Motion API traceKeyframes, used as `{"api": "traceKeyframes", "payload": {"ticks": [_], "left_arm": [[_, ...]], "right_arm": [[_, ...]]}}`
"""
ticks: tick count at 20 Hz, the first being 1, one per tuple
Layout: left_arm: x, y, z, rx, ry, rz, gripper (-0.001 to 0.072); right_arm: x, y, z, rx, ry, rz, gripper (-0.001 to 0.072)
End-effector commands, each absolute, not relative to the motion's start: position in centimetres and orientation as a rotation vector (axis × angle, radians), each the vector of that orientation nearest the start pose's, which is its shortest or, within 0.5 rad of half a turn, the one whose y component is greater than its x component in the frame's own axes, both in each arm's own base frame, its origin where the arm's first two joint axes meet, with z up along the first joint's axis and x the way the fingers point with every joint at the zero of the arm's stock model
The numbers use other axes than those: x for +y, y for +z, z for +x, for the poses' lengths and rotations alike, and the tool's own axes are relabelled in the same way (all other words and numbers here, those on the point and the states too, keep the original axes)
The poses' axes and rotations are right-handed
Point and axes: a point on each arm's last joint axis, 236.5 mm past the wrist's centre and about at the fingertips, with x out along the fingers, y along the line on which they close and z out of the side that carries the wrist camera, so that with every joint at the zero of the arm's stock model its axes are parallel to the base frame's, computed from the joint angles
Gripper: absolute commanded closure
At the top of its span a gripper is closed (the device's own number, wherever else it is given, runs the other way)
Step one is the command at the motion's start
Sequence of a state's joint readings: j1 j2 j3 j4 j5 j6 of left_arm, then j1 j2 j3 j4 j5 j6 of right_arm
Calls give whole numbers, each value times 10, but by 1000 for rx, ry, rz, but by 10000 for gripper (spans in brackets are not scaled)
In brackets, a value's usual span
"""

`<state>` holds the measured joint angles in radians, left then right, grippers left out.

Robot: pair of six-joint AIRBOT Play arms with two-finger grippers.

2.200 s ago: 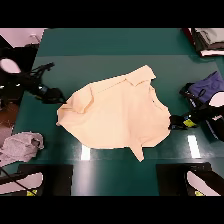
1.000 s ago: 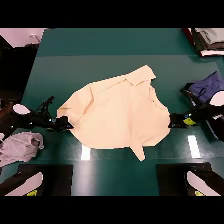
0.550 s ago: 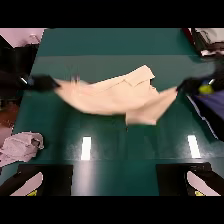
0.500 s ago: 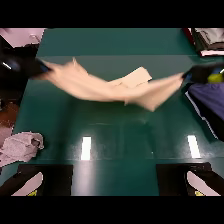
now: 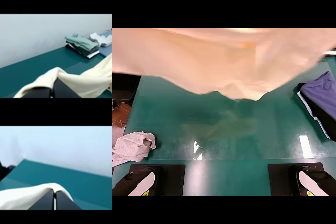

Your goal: Fold the shirts.

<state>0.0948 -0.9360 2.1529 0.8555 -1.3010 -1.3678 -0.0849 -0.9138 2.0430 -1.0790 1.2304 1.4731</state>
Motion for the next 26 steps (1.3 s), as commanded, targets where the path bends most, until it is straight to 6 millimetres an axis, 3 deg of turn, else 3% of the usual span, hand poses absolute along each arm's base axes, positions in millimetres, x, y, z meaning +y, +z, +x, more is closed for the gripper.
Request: {"api": "traceKeyframes", "payload": {"ticks": [1, 3, 6, 9, 11, 13, 15, 17, 19, 20, 21, 22, 24, 26], "left_arm": [[-129, 539, 210, -2, -585, -29, 682], [-128, 493, 234, 168, -589, -65, 682], [-122, 382, 287, 507, -577, -187, 681], [-117, 254, 322, 795, -532, -343, 681], [-111, 179, 340, 897, -463, -439, 681], [-103, 118, 356, 951, -405, -482, 681], [-94, 78, 377, 981, -361, -489, 681], [-89, 55, 404, 970, -334, -511, 681], [-84, 44, 434, 939, -295, -568, 675], [-81, 42, 445, 929, -285, -577, 424], [-82, 43, 454, 929, -289, -582, 96], [-84, 48, 458, 932, -305, -576, 38], [-81, 65, 461, 930, -331, -523, 40], [-65, 82, 450, 980, -354, -465, 40]], "right_arm": [[65, 530, 237, -42, 284, 65, 699], [57, 509, 242, 21, 246, 82, 699], [57, 451, 283, 258, 257, 118, 699], [66, 357, 338, 633, 299, 133, 699], [75, 291, 378, 839, 326, 150, 699], [82, 237, 417, 942, 330, 179, 699], [85, 186, 459, 979, 310, 220, 698], [90, 150, 490, 975, 293, 252, 696], [88, 128, 511, 964, 274, 273, 692], [91, 121, 519, 959, 277, 291, 634], [93, 119, 524, 954, 286, 324, 363], [93, 119, 526, 952, 295, 362, 198], [91, 127, 524, 946, 316, 435, 207], [87, 135, 508, 979, 361, 445, 341]]}}
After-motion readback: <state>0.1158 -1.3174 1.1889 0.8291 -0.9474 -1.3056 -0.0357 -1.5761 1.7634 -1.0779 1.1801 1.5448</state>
